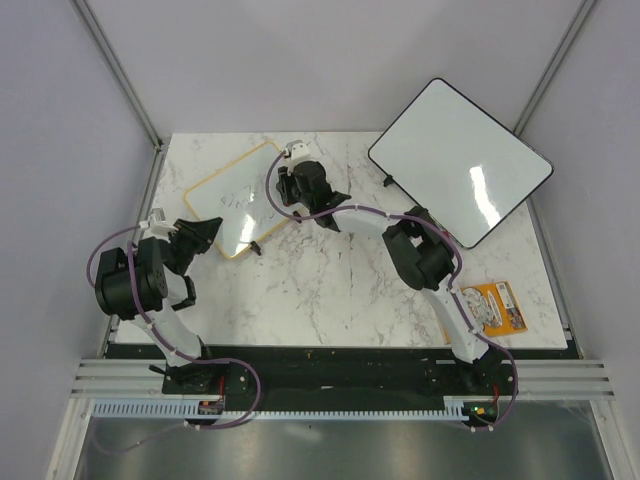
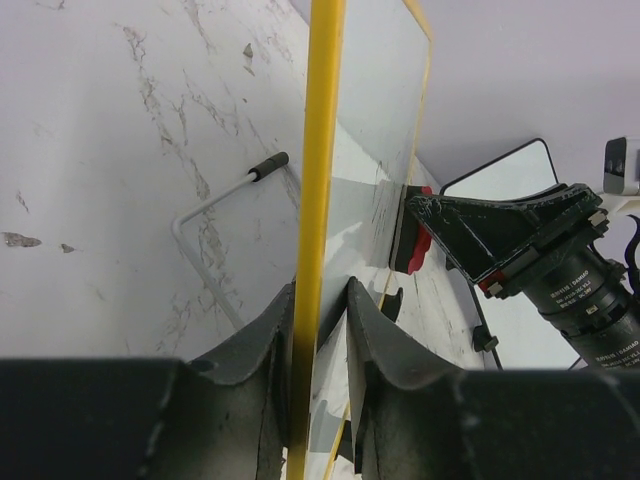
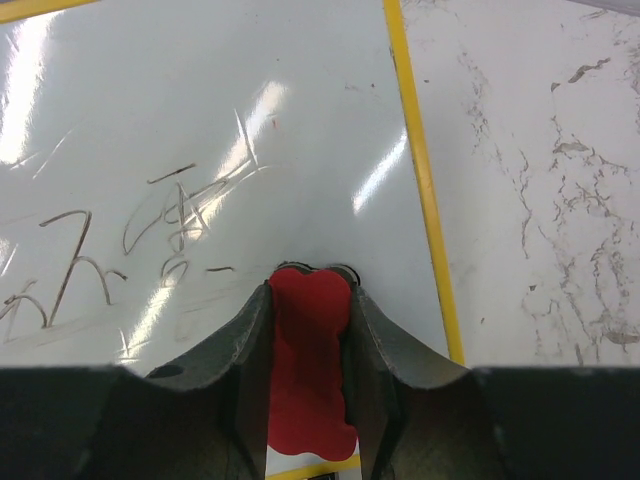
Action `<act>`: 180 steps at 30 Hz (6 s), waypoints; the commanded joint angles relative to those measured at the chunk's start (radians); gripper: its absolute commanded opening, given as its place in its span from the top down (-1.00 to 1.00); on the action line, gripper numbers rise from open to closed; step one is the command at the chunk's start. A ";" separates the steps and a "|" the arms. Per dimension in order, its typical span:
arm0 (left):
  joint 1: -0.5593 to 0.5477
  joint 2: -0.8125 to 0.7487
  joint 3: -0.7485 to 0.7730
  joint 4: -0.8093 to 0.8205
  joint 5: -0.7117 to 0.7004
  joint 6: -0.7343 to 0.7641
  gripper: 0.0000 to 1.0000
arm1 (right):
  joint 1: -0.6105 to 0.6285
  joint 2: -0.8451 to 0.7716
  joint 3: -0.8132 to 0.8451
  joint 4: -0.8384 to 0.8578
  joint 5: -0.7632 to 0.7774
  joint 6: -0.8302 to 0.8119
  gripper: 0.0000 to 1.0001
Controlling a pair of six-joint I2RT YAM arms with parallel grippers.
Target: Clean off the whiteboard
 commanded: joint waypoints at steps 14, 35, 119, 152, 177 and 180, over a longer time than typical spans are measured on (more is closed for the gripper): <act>-0.027 0.026 0.013 0.263 0.003 0.009 0.96 | 0.151 0.106 0.184 -0.184 -0.195 -0.044 1.00; -0.049 0.007 0.002 0.263 0.006 0.036 0.96 | 0.125 0.258 0.445 -0.359 0.044 -0.004 1.00; -0.069 0.007 0.013 0.261 0.022 0.039 0.97 | 0.194 0.223 0.290 -0.432 -0.214 -0.114 1.00; -0.069 0.012 0.013 0.263 0.027 0.033 0.97 | 0.035 -0.234 -0.197 -0.208 -0.012 0.090 1.00; -0.069 0.010 0.012 0.263 0.027 0.033 0.96 | 0.108 -0.368 -0.406 -0.441 0.056 0.104 -0.40; -0.069 0.012 0.012 0.263 0.026 0.032 0.97 | 0.110 -0.382 -0.417 -0.457 0.082 0.110 -0.40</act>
